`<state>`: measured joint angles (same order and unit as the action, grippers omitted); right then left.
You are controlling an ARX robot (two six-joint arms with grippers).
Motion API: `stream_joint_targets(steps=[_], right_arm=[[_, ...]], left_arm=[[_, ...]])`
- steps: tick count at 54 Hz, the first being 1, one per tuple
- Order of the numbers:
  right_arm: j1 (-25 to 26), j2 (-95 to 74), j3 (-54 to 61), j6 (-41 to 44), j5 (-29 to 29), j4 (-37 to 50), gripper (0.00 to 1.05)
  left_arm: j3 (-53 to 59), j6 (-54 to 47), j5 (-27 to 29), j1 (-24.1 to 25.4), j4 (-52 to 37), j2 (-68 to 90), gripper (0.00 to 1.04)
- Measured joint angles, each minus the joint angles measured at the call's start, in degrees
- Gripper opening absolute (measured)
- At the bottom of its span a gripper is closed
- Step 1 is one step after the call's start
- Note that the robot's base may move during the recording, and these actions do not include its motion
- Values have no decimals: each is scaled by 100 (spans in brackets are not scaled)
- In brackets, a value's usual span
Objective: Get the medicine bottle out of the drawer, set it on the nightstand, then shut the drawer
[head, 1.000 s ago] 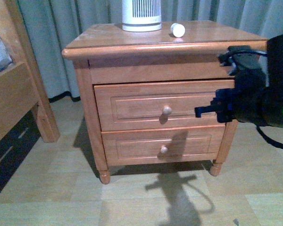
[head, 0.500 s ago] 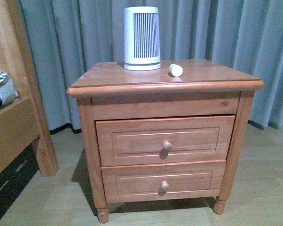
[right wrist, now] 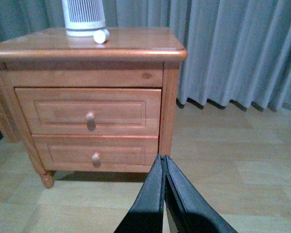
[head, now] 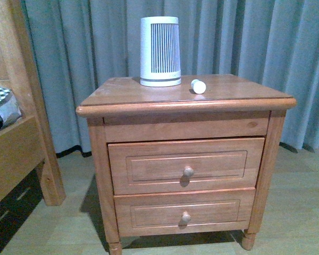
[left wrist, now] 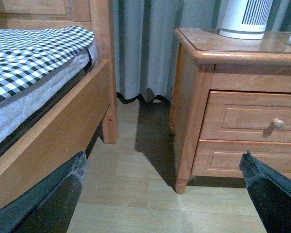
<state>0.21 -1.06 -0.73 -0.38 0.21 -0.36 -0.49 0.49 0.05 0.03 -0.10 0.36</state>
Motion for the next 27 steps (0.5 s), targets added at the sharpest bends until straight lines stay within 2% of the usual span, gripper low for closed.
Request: stream_joint_targets(steps=[15,19,24,27], right_arm=[[-2,66,-2,7,-2,20,3],[-2,66,-2,15,-2,20,16],[-2,66,-2,15,-2,20,42],[-2,66,-2,15,-2,20,54]], left_arm=[[0,-2,-2,0,2,0,98],[0,-2,-2,0,2,0,98],[0,-2,-2,0,2,0,98],[0,-2,-2,0,2,0,98]])
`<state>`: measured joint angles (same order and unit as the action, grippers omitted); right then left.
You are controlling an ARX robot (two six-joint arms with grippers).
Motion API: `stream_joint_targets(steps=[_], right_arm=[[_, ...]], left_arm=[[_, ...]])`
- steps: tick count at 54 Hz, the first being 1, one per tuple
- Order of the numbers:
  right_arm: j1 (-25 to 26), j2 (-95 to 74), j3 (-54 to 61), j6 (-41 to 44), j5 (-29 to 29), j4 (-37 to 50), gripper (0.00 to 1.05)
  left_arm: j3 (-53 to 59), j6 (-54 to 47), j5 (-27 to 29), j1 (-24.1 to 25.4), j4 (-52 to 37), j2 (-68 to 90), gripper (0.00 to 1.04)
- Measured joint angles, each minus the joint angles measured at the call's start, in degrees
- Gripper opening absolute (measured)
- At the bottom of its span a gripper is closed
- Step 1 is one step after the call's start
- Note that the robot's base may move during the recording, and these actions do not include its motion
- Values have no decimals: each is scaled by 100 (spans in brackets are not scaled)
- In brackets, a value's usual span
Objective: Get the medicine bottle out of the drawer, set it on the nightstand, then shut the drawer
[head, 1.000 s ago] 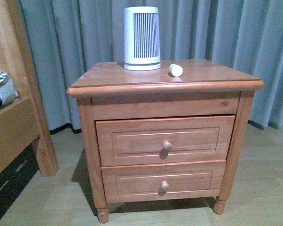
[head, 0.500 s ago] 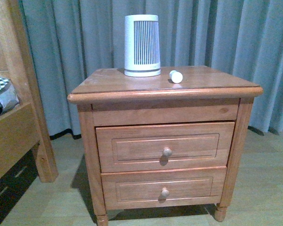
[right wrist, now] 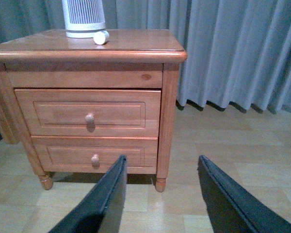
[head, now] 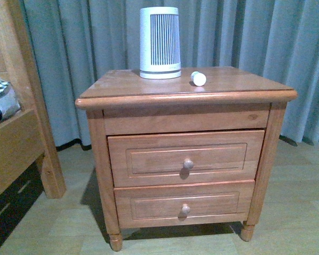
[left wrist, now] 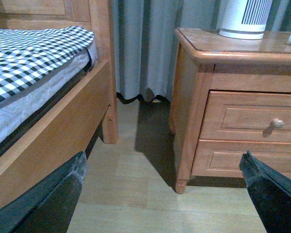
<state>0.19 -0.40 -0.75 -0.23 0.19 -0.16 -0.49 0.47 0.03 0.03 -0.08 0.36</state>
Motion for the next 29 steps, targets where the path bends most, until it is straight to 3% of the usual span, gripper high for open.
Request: stream_joint_targets(steps=[13,29], right_arm=[[0,2,0,0,0,0,97],[0,4,0,0,0,0,98]], left_arm=[[0,0,0,0,0,0,98],[0,0,0,0,0,0,98]])
